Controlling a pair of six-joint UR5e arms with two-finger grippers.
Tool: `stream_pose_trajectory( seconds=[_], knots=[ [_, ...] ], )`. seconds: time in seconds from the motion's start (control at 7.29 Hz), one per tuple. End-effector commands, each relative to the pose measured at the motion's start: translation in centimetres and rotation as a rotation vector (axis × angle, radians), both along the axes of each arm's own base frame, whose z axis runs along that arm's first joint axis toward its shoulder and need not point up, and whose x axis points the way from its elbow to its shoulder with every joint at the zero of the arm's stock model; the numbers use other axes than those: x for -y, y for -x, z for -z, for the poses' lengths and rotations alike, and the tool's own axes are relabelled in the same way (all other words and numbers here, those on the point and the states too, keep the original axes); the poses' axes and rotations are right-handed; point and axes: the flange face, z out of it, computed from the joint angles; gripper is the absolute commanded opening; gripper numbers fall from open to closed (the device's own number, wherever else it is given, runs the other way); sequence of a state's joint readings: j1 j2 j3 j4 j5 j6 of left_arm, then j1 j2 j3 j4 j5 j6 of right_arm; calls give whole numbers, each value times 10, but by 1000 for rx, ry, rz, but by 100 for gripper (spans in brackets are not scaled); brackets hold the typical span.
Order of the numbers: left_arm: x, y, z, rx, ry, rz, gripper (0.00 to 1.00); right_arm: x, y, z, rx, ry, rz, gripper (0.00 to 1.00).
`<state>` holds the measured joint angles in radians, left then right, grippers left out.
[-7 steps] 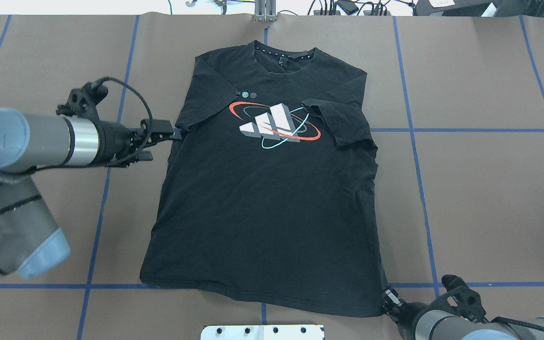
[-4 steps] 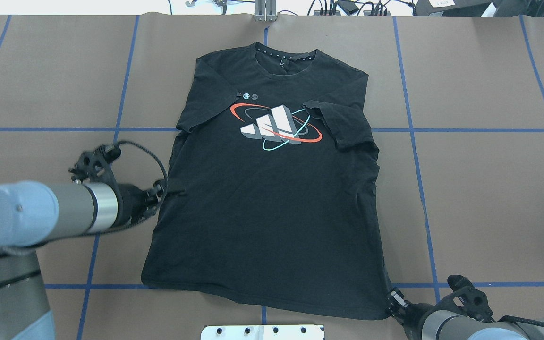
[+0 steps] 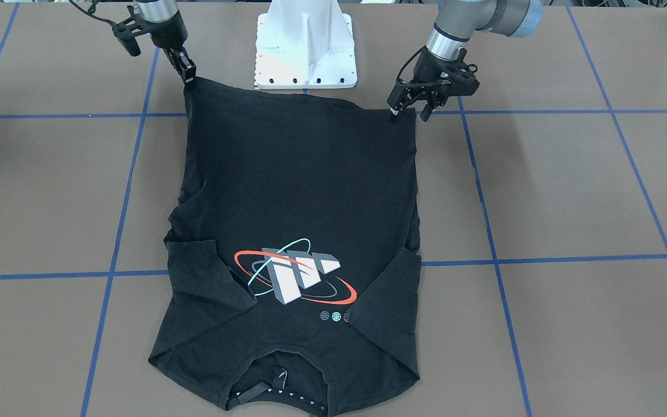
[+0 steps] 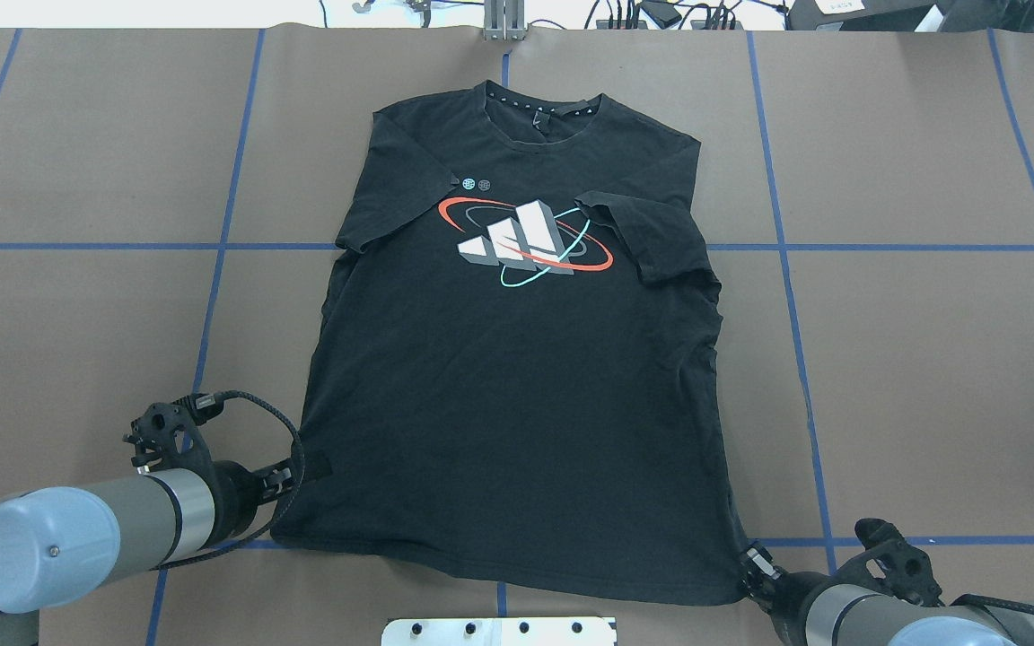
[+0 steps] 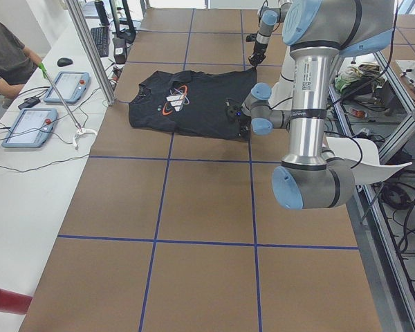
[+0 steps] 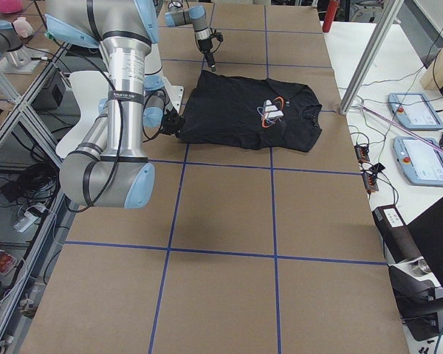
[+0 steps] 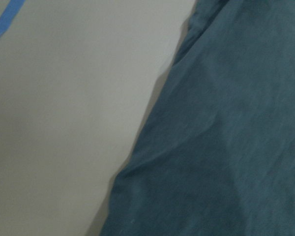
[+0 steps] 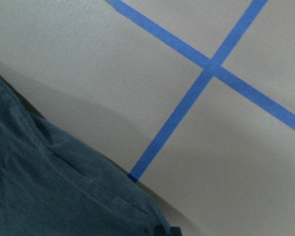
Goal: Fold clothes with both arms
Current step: 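Lower the left gripper to the hem corner nearest it and grasp both hem corners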
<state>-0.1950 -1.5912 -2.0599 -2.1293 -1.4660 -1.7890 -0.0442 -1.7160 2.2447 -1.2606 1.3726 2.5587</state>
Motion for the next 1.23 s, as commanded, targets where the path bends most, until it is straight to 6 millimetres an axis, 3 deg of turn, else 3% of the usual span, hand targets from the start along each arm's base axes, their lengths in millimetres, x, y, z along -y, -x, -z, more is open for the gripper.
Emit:
stream_pose_trajectory(
  seconds=[0.0,0.69,0.82,1.1],
  knots=[
    [-22,-9,-3,0,29,-32,94,5,-1,2,5,7,-6,0],
    [-31,-16,-14,40,38,-50,91,6,-3,4,11,8,-8,0],
    [-35,-19,-16,40,55,-51,83,6,-3,4,11,8,-8,0],
    [-36,-20,-17,39,69,-44,42,6,-3,4,9,8,-8,0]
  ],
)
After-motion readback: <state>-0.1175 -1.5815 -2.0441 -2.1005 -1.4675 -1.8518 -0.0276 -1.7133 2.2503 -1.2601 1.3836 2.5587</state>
